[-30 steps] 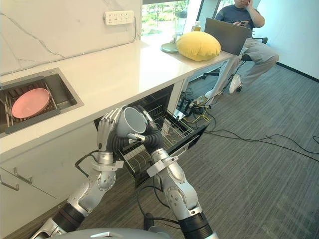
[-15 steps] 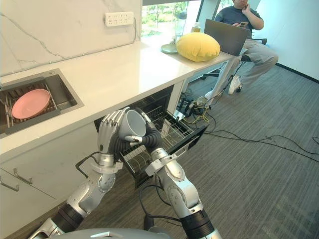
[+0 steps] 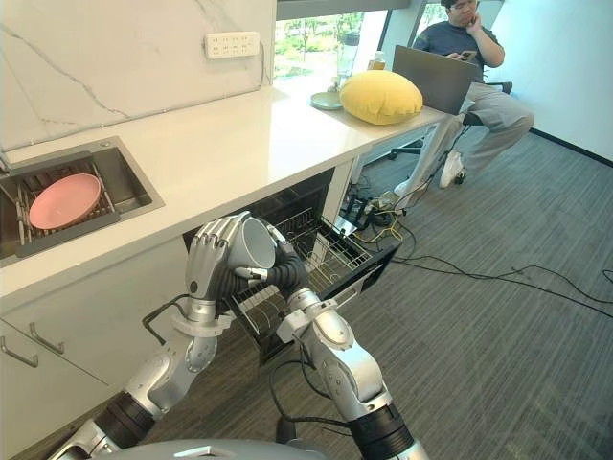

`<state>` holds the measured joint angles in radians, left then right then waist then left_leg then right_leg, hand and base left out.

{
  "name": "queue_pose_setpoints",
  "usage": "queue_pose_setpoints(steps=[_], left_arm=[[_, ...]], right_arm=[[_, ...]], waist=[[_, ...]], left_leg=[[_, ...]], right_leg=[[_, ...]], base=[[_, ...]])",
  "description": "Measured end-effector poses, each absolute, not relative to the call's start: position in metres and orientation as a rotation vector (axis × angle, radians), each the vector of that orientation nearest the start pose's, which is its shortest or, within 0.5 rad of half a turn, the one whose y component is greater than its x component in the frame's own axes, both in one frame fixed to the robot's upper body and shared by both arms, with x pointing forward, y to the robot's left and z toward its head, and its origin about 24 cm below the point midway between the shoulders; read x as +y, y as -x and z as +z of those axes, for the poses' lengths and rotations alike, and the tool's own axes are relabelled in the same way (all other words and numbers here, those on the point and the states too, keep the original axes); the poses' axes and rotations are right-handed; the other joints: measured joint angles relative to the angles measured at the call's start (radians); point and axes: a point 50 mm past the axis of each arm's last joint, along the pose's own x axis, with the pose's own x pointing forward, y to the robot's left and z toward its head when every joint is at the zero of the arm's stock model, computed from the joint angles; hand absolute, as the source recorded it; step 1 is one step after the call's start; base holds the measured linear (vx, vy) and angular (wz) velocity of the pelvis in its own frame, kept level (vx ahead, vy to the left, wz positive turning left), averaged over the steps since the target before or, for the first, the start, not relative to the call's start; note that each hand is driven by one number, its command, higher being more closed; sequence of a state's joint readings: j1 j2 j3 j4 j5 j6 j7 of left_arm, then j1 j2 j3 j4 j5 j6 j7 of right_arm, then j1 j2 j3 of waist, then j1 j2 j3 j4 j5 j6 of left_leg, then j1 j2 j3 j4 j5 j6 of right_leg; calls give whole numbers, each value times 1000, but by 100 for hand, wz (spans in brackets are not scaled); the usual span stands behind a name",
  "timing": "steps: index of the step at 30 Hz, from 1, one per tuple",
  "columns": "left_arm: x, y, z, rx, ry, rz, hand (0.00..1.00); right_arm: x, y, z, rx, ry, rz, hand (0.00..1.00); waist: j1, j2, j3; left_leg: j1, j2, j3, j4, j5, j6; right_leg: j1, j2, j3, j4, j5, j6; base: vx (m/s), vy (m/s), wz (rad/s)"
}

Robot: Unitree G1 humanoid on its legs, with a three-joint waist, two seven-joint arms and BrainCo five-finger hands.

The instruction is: Walk over to the sink, pick up the cup, carry it to the dishwasher, place the cup inside the dishwasher, then close the dishwasher door

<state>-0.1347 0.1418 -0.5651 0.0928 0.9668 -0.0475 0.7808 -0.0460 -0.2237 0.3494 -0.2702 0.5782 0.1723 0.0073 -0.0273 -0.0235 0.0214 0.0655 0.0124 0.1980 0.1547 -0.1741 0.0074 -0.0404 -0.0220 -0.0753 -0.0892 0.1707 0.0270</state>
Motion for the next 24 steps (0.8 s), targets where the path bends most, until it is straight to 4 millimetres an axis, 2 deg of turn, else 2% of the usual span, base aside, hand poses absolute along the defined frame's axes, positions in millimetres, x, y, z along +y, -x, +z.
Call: queue_pose_setpoints(steps=[20,21,24], left_arm=[[55,-234,65,-700,-882,121,100],[55,-234,65,-696,-878,122,0],[54,-230,61,-674,-867,108,0]], right_arm=[[-87,-239,92,-39,-246,426,100],[-87,-239,91,-39,-245,425,100],[-89,-240,93,-50,-252,410,100]], waist=[[1,2,-12],[1,2,-12],[0,2,-12]], left_leg=[[-11,-3,-7,1,3,1],[-11,-3,-7,1,3,1],[-12,-3,-7,-1,4,1]], right_leg=[[-6,-5,-10,0,5,2],[-6,-5,-10,0,5,3],[-7,-5,-10,0,5,2]], base=[[-7,5,1],[0,0,0],[0,0,0]])
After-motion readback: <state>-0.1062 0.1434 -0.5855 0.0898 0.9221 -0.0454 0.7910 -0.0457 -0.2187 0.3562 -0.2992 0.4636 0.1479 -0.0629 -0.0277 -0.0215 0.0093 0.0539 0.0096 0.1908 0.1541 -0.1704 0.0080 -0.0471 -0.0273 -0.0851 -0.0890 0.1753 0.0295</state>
